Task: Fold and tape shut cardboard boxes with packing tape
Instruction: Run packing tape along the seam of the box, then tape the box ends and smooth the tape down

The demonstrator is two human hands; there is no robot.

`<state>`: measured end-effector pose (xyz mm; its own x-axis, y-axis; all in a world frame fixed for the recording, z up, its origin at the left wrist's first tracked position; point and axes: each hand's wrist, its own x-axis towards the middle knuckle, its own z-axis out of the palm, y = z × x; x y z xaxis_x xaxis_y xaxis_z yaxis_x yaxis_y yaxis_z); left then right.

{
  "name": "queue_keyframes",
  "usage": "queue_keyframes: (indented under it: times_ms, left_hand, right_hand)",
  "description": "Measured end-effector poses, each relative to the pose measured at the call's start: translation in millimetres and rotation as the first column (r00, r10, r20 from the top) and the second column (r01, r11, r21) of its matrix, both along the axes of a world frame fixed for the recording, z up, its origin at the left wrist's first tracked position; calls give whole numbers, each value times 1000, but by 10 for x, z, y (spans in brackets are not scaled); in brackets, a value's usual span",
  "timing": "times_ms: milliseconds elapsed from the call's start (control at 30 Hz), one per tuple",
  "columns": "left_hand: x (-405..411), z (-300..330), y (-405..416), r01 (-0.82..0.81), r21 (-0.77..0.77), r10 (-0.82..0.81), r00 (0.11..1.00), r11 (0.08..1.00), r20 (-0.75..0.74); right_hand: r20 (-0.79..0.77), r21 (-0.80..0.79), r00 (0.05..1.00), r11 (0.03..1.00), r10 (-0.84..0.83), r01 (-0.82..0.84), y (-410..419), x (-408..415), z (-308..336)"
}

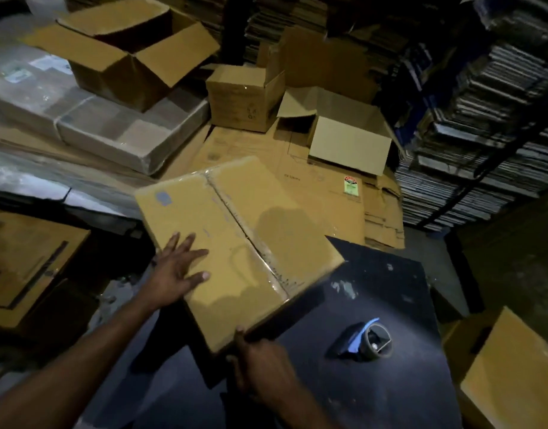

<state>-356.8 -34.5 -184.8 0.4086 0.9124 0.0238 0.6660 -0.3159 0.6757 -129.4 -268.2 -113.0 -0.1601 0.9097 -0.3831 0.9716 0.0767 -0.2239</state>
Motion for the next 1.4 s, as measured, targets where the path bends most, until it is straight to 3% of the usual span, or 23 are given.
queue_keyframes:
  times_ms: [67,167,233,300,367,433,633,733,833,967,1033,1100,1233,1333,1400]
  left_hand:
    - [-171,113,99,38,-49,-36,999,998,38]
    - [-192,224,12,-148,-63,151,988,987,39]
    - [-82,248,-191,-280,-97,285,958,955,40]
    - [56,174,-488,-291,-113,300,951,950,69]
    - [170,79,-767,-280,-133,296,947,951,126]
    - [220,-3,-879,-277,-105,292,940,955,179]
    - [117,22,-481,-114,-161,146,968,980,204]
    - [196,40,-340,-5,-120,26,984,993,174]
    - [377,28,-395,-12,-73,19,995,997,99]
    - [739,66,-715,-31,142,52,988,989,-146]
    - [1079,132,-1029,74,246,-14,971,966,-238]
    - [1472,136,-1388,192,310,-103,954,931,-282]
    - [1962,-63,-1838,217,402,-24,901,890,-433]
    - [2015,-63,-1835,117,416,57,922,902,-382]
    - [1993,-65,-1770,121,439,66,919,890,-388]
  right_hand:
    - [-90,58,996,998,16,-11,2,-209,109]
    - [-222,234,969,959,-108,160,92,-197,260]
    - [-259,402,930,846,-262,350,240,125,218]
    - [-175,483,895,756,-410,441,415,619,138]
    - [-52,360,838,773,-543,523,545,1125,48]
    - [-23,234,813,788,-581,570,577,1482,-52]
    - [-16,190,791,775,-611,603,175,1374,-25]
    - [-7,298,786,749,-618,591,-330,1283,-118]
    - [-87,384,793,714,-603,585,-537,1418,-207]
    - [-32,435,808,719,-589,542,-350,1713,-169]
    - [-16,407,824,750,-566,522,-202,1898,-192]
    - [-101,381,856,775,-507,504,-90,2139,-251]
    - [-344,312,838,791,-423,527,-120,2776,-473]
    - [-341,287,844,809,-414,513,-323,3282,-611]
    - [-276,233,900,885,-337,403,-365,3534,-673]
